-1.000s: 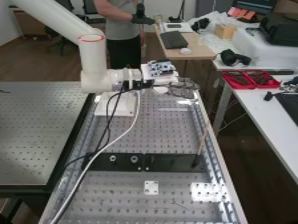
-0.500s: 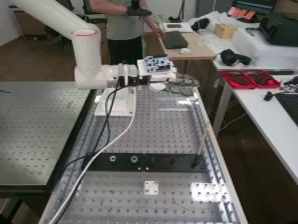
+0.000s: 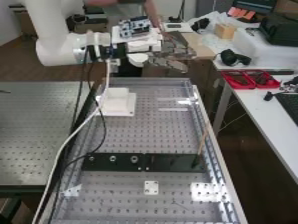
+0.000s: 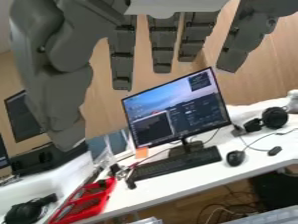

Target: Grab the paper clip and place it in the clear container

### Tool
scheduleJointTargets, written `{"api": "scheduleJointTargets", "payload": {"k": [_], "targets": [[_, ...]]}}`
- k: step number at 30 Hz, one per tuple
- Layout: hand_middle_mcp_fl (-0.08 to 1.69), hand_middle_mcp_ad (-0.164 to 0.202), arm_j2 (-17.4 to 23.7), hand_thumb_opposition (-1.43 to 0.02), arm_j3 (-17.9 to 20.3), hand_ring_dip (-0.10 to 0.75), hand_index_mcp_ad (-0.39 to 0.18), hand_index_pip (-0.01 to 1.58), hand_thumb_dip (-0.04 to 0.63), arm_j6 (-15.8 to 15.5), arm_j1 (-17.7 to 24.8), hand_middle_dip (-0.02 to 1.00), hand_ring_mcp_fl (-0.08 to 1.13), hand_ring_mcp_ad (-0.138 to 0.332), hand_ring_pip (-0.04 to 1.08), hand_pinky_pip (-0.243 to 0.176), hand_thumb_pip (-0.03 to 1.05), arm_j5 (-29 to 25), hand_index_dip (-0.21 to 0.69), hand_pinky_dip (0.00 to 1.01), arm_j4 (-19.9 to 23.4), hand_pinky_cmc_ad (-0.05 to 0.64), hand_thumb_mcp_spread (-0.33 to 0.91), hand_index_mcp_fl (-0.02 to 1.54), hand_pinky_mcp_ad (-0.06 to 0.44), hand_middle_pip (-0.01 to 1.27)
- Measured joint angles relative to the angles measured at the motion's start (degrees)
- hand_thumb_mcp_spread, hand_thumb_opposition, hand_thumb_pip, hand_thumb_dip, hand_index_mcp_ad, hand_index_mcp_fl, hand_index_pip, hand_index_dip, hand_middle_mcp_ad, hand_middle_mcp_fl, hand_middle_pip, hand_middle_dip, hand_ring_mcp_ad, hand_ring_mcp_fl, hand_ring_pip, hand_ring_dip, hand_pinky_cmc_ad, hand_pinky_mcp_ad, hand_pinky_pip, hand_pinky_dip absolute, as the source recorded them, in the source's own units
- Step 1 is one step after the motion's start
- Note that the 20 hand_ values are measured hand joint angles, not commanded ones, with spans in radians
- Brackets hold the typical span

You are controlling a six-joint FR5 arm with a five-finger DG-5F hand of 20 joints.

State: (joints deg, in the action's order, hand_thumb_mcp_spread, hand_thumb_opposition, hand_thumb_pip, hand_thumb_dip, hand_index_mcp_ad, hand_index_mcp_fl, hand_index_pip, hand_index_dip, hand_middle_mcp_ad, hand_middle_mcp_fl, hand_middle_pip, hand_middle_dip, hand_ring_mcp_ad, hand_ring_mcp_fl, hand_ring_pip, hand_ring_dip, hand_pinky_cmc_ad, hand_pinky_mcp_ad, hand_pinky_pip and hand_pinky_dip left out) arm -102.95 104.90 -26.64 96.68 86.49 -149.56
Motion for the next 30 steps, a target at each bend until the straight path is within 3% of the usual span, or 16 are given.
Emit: {"api": "scheduleJointTargets", "payload": {"k": [8,19,30], "targets": [[0.10,0.079,3.4,-0.76,0.6,0.059,-0.134,0.13,0.237,-3.1,-2.3,0.19,0.00,0.084,0.11,-0.044,0.48,0.5,0.202,0.28,-3.7,0.314,0.39,0.38,0.244,0.13],[0.10,0.079,7.8,-0.76,0.9,0.059,-0.134,0.10,0.220,-7.7,-3.9,0.19,0.00,0.084,0.11,-0.061,0.46,-0.1,0.227,0.29,-5.4,0.335,0.39,0.39,0.260,0.13],[0.10,0.075,10.1,-0.76,3.1,0.059,-0.129,0.09,0.220,-8.5,-3.3,0.19,0.00,0.084,0.10,-0.061,0.45,-4.4,0.227,0.31,-5.4,0.330,0.38,0.39,0.264,0.13]]}}
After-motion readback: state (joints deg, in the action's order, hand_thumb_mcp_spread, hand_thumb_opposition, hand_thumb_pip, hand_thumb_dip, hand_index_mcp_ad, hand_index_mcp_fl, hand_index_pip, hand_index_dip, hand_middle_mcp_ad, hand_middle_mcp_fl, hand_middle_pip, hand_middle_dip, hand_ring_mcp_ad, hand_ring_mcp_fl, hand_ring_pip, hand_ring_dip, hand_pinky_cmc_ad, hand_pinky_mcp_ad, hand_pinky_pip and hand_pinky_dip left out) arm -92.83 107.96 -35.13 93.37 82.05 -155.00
